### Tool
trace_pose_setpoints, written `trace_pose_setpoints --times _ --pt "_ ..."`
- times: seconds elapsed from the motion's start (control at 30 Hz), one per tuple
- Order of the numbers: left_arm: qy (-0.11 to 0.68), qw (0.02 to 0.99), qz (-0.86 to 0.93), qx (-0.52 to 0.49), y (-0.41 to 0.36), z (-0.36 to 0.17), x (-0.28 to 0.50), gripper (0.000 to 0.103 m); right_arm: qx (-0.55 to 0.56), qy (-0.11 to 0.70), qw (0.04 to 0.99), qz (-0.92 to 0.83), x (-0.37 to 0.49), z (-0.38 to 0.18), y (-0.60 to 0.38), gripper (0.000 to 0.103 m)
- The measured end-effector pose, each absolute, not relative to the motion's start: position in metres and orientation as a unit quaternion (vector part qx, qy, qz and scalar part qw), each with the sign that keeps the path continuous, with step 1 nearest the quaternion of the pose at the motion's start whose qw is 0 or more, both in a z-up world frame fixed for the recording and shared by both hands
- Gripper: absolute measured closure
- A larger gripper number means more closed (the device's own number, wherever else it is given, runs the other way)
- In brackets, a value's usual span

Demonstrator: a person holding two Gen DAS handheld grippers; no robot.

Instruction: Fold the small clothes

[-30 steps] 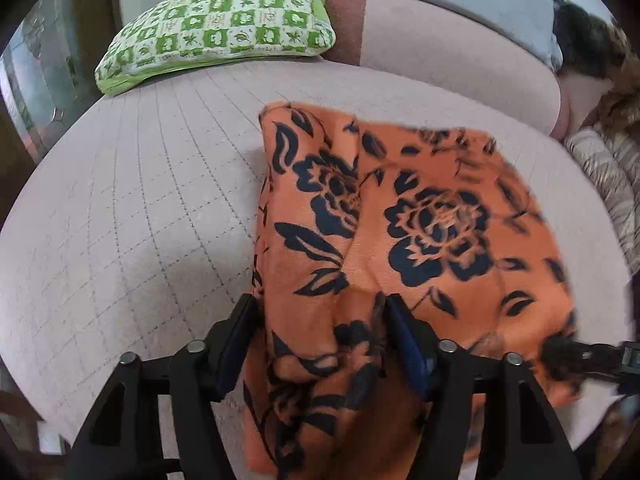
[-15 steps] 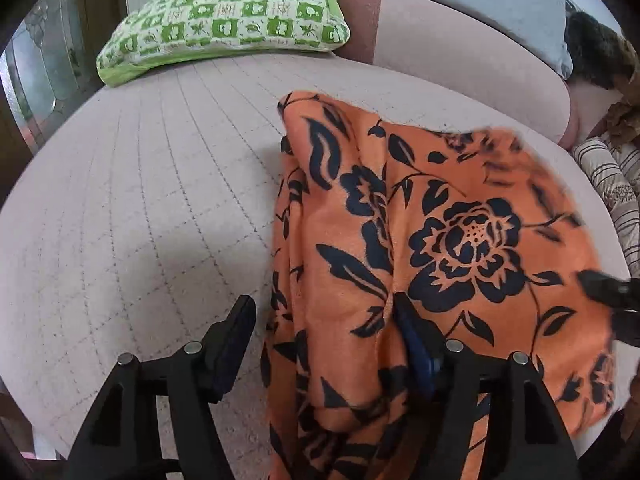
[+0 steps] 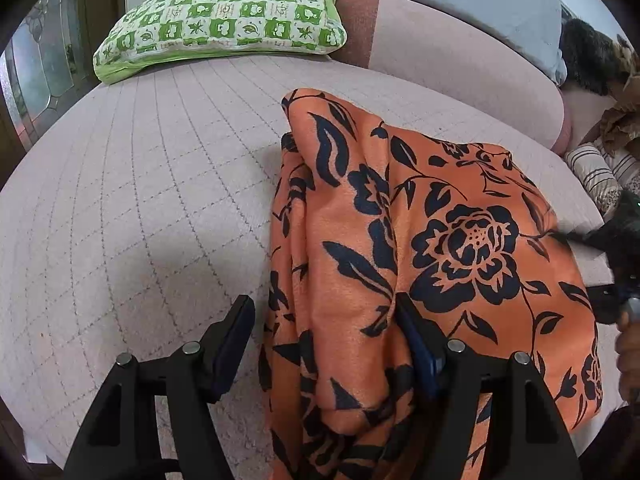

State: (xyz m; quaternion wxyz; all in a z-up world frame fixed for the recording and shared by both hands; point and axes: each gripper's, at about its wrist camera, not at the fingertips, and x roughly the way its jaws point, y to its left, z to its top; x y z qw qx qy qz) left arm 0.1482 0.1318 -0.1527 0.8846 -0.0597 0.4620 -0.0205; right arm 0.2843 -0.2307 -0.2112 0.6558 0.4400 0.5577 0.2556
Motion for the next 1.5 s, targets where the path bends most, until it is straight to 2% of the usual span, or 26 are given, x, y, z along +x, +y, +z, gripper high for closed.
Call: trace_pose_setpoints --times 0.07,0.17,0.23,0.3,0.37,0.5,0.53,0.57,0.6,0.7,0.73,0.77,0.83,0.97,1.07,1.2,1.27,1.37,1.43,1.5 --pt "0.461 0.885 -0.022 -0.062 0.133 -0.153 0.147 0.031 0.396 0.558 0.683 0.254 0.286 -0.198 -0.217 0.073" --pt "0.460 0.885 -0.022 -0.063 0.134 -0.155 0.149 0.030 0.337 0.527 0.737 0.255 0.276 -0.166 -0.209 0.074" --pt "0.460 0.886 -0.021 -0.060 0.135 -0.155 0.149 0.030 0.319 0.558 0.732 0.225 0.278 -0.188 -0.209 0.071" --pt "0.460 0.885 -0.025 -0.066 0.139 -0.154 0.147 0.030 0.363 0.551 0.714 0.234 0.278 -0.193 -0.221 0.063" --pt "0.461 0.885 -0.024 -0.069 0.139 -0.155 0.148 0.030 0.390 0.541 0.704 0.246 0.277 -0.182 -0.222 0.022" --pt "0.460 0.885 -0.023 -0.067 0.139 -0.154 0.147 0.030 0.404 0.511 0.721 0.235 0.292 -0.175 -0.223 0.020" --pt "0.461 0.885 -0.024 -0.069 0.139 -0.154 0.147 0.030 0.411 0.520 0.713 0.227 0.298 -0.184 -0.224 0.036" --pt "0.461 0.884 -0.024 -0.070 0.139 -0.154 0.147 0.030 0.407 0.549 0.695 0.222 0.310 -0.198 -0.215 0.072" --pt "0.461 0.884 -0.025 -0.070 0.139 -0.154 0.146 0.030 0.397 0.567 0.685 0.227 0.308 -0.207 -0.211 0.072" --pt "0.460 0.884 -0.026 -0.080 0.141 -0.156 0.147 0.029 0.330 0.537 0.745 0.220 0.304 -0.175 -0.188 0.073" --pt "0.461 0.883 -0.027 -0.085 0.143 -0.155 0.146 0.029 0.310 0.536 0.756 0.210 0.303 -0.171 -0.186 0.067" --pt "0.461 0.882 -0.032 -0.099 0.147 -0.153 0.146 0.029 0.273 0.543 0.772 0.188 0.302 -0.167 -0.181 0.058" --pt "0.456 0.878 -0.042 -0.137 0.162 -0.143 0.139 0.030 0.235 0.555 0.781 0.162 0.296 -0.158 -0.181 0.034" --pt "0.420 0.877 -0.082 -0.221 0.202 -0.119 0.121 0.030 0.159 0.493 0.841 0.156 0.260 -0.109 -0.173 0.033" --pt "0.434 0.853 -0.116 -0.266 0.222 -0.122 0.127 0.031 0.148 0.482 0.832 0.230 0.239 -0.091 -0.144 0.030" --pt "0.442 0.845 -0.154 -0.260 0.219 -0.122 0.157 0.036 0.104 0.499 0.799 0.319 0.204 -0.100 -0.108 0.030" --pt "0.456 0.839 -0.169 -0.244 0.212 -0.122 0.179 0.046 0.098 0.519 0.784 0.326 0.203 -0.113 -0.096 0.030" --pt "0.477 0.827 -0.184 -0.233 0.207 -0.127 0.217 0.049 0.101 0.531 0.776 0.324 0.201 -0.132 -0.094 0.030" --pt "0.504 0.817 -0.177 -0.220 0.209 -0.140 0.245 0.078 0.117 0.533 0.771 0.327 0.201 -0.136 -0.099 0.030" --pt "0.504 0.826 -0.184 -0.174 0.203 -0.143 0.256 0.080 0.131 0.537 0.765 0.331 0.206 -0.138 -0.101 0.030"
